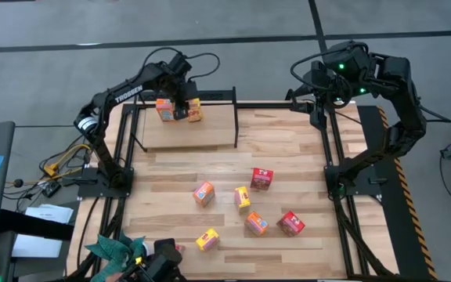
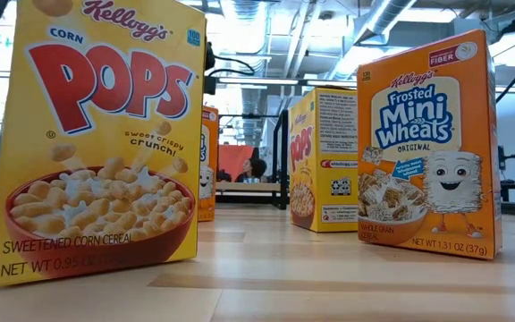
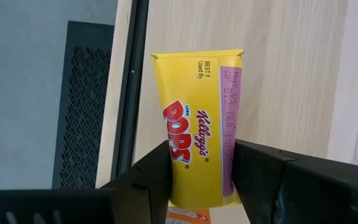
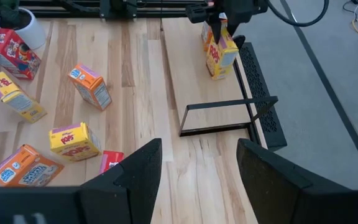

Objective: Stack cereal on shelf
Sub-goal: Put the top yellow cereal box on the shelf

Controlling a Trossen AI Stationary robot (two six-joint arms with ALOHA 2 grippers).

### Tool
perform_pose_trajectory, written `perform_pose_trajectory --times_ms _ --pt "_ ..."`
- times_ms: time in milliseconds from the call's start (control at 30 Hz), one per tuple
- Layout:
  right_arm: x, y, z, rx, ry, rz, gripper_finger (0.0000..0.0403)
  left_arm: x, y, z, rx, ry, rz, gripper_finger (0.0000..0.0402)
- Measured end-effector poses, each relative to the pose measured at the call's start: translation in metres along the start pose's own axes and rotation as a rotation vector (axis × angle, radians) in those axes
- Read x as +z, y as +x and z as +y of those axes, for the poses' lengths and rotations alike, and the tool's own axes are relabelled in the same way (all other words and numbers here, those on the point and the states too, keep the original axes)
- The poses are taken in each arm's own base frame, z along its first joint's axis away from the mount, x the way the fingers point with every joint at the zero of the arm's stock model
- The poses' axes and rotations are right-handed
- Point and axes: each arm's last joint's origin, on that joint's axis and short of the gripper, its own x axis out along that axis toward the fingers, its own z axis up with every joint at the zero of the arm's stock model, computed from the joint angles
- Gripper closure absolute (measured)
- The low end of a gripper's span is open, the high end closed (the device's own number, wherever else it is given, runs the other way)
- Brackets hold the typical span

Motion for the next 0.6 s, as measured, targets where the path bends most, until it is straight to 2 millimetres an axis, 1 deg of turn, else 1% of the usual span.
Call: perform_pose_trajectory --times_ms 333,600 --pt "0.0001 0.0 -0.0001 0.0 0.0 -0.001 0.0171 0.0007 -0.0005 0.0002 0.02 0.052 0.013 0.0266" --pt "0.0001 -0.0001 0.0 0.0 -0.001 -0.001 0.0171 0.0008 -0.0003 0.0001 0.013 0.06 0.008 0.0266"
